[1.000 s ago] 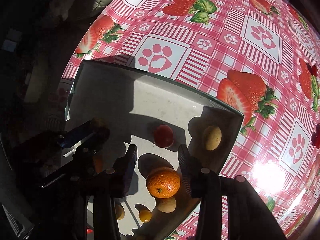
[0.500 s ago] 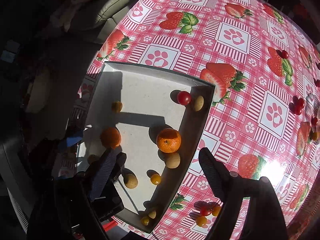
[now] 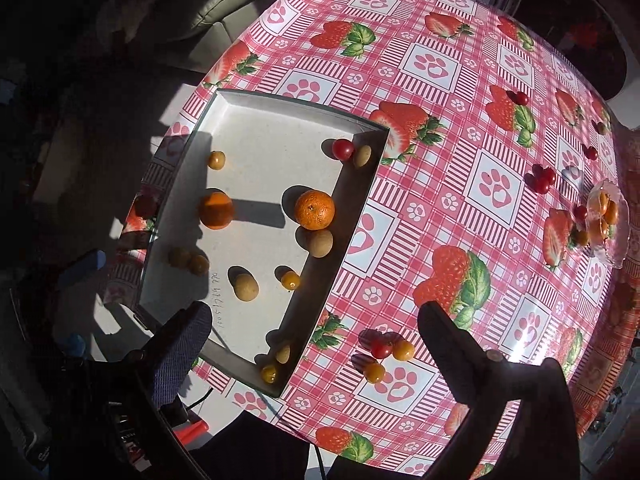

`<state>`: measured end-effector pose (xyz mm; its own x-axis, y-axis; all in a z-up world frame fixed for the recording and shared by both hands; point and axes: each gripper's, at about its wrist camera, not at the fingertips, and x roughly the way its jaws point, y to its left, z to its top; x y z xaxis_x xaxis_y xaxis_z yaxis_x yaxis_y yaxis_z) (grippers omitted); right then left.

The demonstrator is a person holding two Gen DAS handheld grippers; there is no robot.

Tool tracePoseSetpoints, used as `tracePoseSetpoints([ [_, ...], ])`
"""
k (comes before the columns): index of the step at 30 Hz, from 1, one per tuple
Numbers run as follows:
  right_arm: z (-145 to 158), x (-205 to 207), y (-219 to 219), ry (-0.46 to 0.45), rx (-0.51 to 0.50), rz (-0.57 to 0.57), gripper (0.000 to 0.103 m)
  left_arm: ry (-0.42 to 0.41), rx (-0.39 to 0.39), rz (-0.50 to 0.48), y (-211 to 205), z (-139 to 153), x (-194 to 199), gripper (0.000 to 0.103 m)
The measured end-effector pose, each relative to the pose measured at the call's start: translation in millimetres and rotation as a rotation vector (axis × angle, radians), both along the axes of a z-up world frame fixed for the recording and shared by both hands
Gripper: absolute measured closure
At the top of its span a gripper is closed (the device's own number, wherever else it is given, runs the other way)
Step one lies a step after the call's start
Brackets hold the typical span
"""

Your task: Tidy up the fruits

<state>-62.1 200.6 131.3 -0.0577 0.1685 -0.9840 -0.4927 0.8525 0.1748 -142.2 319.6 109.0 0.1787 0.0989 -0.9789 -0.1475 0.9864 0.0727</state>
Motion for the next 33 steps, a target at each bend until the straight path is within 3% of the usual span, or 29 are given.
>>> tracePoseSetpoints([
  [9, 15.7, -19.8, -2.0, 0.000, 0.009, 0.021, 0.000, 0.026, 0.013, -0.038, -13.1, 11.1, -20.1, 0.000],
  [33, 27.5, -31.1, 8.3, -0.056, -0.024, 0.080, 0.000, 0.018, -0.003, 0.004, -11.4, 18.9, -41.3, 0.000],
])
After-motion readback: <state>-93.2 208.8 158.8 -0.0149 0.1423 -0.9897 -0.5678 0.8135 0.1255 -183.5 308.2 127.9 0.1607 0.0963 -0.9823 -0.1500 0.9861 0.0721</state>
